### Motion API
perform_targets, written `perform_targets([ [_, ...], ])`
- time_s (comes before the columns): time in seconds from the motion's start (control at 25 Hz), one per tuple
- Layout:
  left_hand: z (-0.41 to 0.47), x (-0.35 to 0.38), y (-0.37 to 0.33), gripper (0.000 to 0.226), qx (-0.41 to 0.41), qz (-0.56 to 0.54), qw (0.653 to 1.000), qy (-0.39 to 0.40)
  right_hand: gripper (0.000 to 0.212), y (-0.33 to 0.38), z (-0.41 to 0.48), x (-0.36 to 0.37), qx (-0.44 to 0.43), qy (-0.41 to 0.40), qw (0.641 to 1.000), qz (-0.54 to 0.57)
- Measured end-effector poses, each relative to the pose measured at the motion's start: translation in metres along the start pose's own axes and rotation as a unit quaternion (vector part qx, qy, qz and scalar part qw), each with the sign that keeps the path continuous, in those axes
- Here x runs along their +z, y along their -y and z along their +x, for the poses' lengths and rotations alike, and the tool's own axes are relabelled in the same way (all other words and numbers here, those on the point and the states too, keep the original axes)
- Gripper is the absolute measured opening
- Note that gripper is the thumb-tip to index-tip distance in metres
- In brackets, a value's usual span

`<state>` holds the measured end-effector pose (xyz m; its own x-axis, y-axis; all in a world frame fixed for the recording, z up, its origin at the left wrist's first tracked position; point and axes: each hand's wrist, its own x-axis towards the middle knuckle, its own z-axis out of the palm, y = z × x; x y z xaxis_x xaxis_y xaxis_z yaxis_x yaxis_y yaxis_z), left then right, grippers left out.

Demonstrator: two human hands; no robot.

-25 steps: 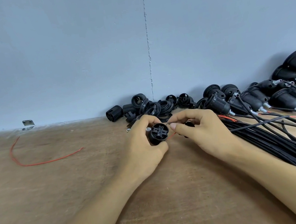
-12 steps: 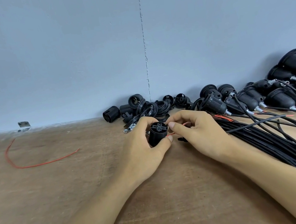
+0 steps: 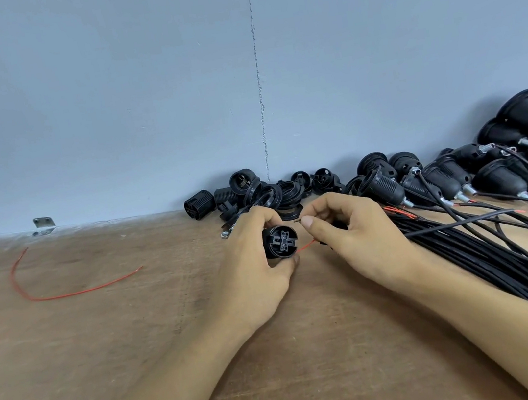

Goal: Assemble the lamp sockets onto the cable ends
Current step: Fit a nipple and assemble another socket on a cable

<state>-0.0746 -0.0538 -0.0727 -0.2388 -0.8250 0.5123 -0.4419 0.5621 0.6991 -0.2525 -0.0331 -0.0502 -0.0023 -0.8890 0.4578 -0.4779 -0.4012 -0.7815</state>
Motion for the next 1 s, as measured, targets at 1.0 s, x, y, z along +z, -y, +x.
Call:
perform_targets([
  [1.0,0.000,0.001,0.001,0.036,0.011,0.024,0.999,-0.019,0.006,0.010,-0.007,0.008,-0.129,-0.019,0.972,-0.194],
])
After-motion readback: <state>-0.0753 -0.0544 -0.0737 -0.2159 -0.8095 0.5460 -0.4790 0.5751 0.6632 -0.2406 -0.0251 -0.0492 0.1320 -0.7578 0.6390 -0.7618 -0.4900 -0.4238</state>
